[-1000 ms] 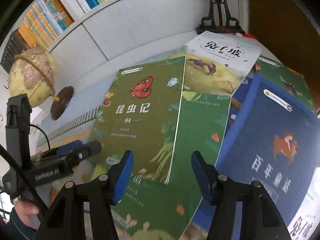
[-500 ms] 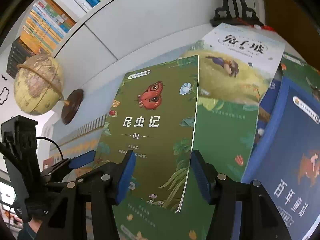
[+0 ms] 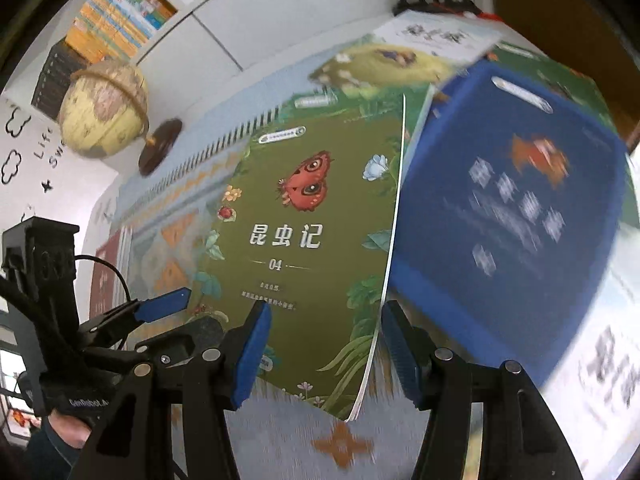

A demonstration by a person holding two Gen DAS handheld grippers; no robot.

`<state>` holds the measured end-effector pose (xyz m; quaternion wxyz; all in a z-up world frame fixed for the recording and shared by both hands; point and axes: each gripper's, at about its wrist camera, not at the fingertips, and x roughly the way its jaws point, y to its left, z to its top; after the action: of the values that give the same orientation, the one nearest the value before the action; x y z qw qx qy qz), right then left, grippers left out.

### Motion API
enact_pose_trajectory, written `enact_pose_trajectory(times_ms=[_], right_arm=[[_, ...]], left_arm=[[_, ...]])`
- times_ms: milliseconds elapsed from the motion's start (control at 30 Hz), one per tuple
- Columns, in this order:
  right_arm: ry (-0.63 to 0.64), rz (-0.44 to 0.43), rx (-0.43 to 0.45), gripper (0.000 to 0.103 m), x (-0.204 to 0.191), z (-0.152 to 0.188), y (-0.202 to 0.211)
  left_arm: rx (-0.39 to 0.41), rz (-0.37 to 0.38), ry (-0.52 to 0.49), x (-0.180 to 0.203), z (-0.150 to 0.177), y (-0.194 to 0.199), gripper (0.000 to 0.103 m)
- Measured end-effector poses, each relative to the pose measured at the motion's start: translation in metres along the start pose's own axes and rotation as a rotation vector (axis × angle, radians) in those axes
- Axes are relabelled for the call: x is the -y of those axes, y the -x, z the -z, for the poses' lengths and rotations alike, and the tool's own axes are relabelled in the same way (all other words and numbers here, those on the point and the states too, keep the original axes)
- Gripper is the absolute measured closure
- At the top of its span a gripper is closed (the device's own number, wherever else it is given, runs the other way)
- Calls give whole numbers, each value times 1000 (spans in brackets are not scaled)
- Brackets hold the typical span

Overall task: Organize books
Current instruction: 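Close the right gripper on the olive book's edge while the left gripper pinches it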

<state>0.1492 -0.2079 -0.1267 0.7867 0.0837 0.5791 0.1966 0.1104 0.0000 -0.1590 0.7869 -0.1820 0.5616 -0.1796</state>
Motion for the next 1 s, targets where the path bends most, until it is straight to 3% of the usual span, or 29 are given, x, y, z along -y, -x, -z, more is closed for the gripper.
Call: enact_pose_trajectory(times_ms=[133, 300, 400, 467, 567, 633, 833, 1000], right_arm=[[-5, 25, -27, 47, 4, 20, -2], [5, 73, -4, 46, 5, 29, -4], [11, 29, -29, 47, 5, 35, -12], [6, 2, -29, 56, 2, 38, -12], [29, 21, 28, 69, -3, 41, 6], [69, 34, 65, 70, -9, 42, 21], [178, 25, 108, 70, -30, 41, 32], [116, -105, 91, 70, -17, 29, 14]], left_arm=[[-19, -14, 30, -1, 15, -4, 29], [0, -12, 59, -7, 16, 0, 29], [9, -24, 41, -4, 19, -1, 29], [13, -35, 40, -2, 19, -2, 30], [13, -19, 57, -3, 20, 2, 30], [7, 9, 78, -5, 22, 4, 30], [-10, -21, 48, -1, 23, -2, 30], [-17, 3, 3, 0, 21, -3, 31]])
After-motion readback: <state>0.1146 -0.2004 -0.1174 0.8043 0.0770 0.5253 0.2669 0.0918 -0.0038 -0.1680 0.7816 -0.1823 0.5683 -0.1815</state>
